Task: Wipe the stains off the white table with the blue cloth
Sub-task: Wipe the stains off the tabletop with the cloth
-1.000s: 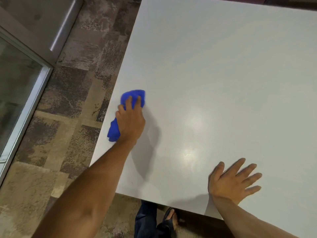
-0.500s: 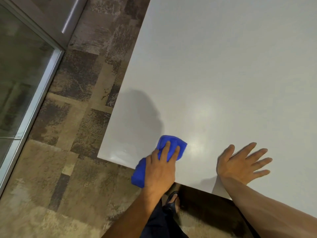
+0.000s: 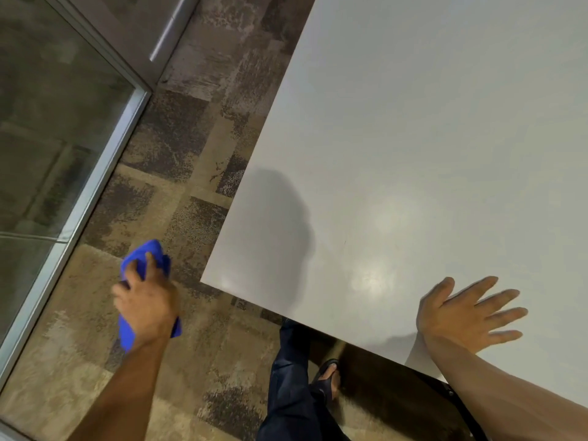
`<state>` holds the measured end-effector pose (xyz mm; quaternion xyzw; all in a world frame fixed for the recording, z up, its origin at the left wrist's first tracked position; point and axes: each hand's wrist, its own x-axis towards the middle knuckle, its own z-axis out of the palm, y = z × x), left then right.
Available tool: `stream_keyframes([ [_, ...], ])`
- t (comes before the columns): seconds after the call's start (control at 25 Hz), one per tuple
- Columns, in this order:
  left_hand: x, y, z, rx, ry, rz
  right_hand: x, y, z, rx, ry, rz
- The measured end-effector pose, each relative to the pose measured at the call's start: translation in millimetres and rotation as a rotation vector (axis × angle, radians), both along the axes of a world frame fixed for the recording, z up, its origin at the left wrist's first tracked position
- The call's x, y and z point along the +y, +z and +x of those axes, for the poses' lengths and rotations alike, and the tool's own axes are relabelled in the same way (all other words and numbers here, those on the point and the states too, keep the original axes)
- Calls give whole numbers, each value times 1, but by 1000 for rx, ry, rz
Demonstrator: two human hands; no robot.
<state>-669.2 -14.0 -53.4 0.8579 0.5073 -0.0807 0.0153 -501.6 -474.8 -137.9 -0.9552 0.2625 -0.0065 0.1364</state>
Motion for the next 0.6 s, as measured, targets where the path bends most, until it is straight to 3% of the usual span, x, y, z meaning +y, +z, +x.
stream_keyframes([
  [0.16,11,17,-15,-126,-107,69,4,8,-1,67,-2,19],
  [0.32,-61,13,30,-294,-409,31,-3,4,0,134,17,-27],
  [0.44,-136,-2,51,-249,-767,-12,1,2,1,104,-13,-51],
  [0.6,-175,-19,74,-141,-738,-152,6,5,4,71,-36,-49],
])
